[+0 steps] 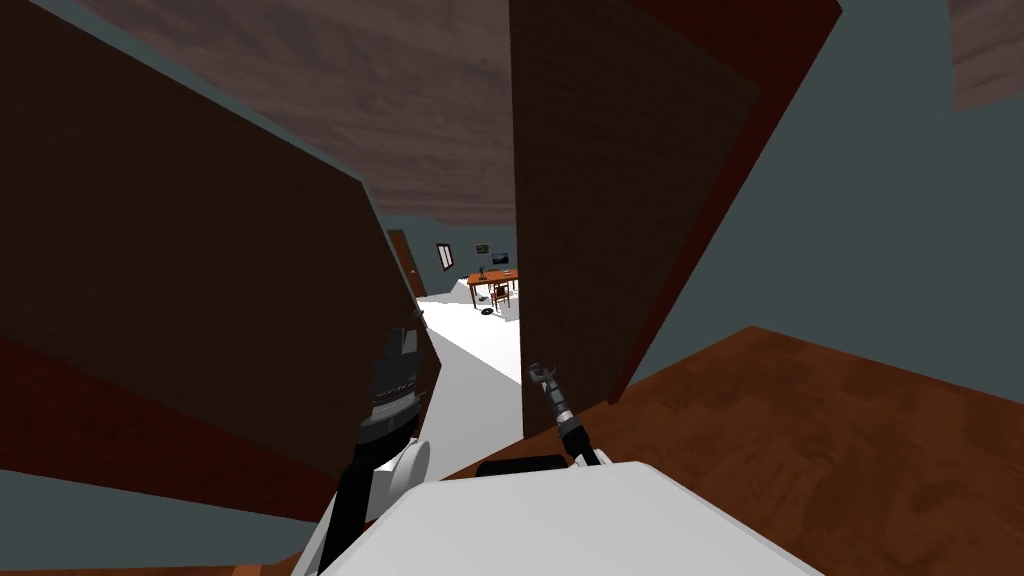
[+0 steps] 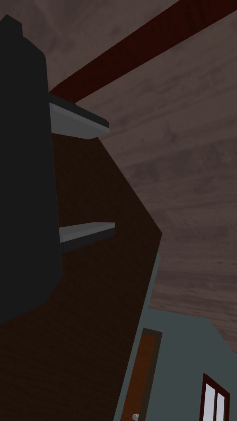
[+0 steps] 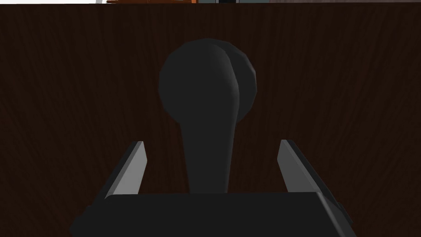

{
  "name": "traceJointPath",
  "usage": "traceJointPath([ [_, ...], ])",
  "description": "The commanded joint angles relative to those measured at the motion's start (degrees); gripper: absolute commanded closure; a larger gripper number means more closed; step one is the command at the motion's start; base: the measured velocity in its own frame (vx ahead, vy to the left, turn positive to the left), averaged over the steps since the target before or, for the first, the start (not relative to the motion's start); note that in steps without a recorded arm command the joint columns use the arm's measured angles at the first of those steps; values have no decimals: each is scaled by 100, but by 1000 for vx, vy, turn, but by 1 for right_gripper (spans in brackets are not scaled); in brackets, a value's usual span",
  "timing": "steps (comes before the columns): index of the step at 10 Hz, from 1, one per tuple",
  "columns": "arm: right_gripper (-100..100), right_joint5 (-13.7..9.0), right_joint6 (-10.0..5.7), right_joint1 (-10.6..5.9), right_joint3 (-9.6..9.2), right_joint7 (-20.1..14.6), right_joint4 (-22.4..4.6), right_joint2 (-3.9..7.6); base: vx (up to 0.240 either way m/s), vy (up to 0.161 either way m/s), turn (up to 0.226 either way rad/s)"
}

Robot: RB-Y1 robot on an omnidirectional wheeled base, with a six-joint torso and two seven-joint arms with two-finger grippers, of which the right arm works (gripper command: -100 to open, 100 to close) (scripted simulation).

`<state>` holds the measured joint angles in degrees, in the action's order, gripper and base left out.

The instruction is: Push the door open

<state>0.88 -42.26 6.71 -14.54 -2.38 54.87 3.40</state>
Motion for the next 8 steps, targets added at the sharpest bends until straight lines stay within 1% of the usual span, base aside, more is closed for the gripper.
traceJointPath([
  [1,-100,0,0,0,0,0,0,0,76,32,1],
  [2,100,0,0,0,0,0,0,0,-10,-6,-3],
  [7,100,0,0,0,0,0,0,0,-7,-4,5],
  [8,100,-31,11,-45,84,27,-21,29,106,39,-31],
])
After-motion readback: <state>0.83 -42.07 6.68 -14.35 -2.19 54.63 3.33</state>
